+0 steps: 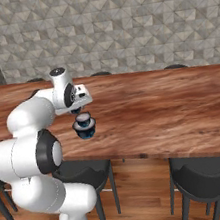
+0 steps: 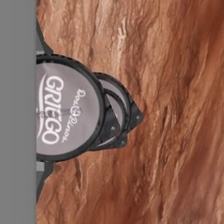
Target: Stack the yogurt containers by placing the smaller containers on top of the larger containers.
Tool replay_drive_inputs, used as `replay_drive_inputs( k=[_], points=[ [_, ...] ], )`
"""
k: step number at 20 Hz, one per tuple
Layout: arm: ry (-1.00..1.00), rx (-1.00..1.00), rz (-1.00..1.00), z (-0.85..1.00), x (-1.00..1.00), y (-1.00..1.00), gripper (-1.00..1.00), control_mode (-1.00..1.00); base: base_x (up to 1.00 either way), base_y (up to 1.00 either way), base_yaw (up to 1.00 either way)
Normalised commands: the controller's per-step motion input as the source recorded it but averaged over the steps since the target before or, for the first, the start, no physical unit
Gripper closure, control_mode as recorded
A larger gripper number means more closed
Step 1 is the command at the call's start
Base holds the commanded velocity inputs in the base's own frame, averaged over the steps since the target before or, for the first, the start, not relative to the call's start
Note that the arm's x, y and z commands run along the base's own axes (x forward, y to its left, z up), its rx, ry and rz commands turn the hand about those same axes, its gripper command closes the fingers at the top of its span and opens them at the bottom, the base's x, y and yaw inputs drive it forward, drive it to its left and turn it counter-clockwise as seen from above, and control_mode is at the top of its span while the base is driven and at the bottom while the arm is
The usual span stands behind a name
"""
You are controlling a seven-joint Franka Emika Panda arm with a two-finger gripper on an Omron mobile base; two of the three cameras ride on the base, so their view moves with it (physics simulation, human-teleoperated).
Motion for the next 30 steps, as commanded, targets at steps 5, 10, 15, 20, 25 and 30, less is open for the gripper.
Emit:
replay_drive_inputs(
  k=[5, 10, 15, 20, 25, 30],
  points=[
    [0.0, 0.0, 0.0, -0.03, 0.0, -0.04, 1.0, -1.0, 0.0, 0.0, 0.0],
    [0.0, 0.0, 0.0, -0.15, 0.0, -0.07, 1.0, -1.0, 0.0, 0.0, 0.0],
    [0.0, 0.0, 0.0, -0.19, 0.01, 0.0, 1.0, -1.0, 0.0, 0.0, 0.0],
    [0.0, 0.0, 0.0, -0.04, 0.07, 0.0, 1.0, -1.0, 0.0, 0.0, 0.0],
    [0.0, 0.0, 0.0, 0.0, 0.12, 0.0, 1.0, -1.0, 0.0, 0.0, 0.0],
    [0.0, 0.0, 0.0, -0.02, 0.0, 0.0, 1.0, -1.0, 0.0, 0.0, 0.0]
  ],
)
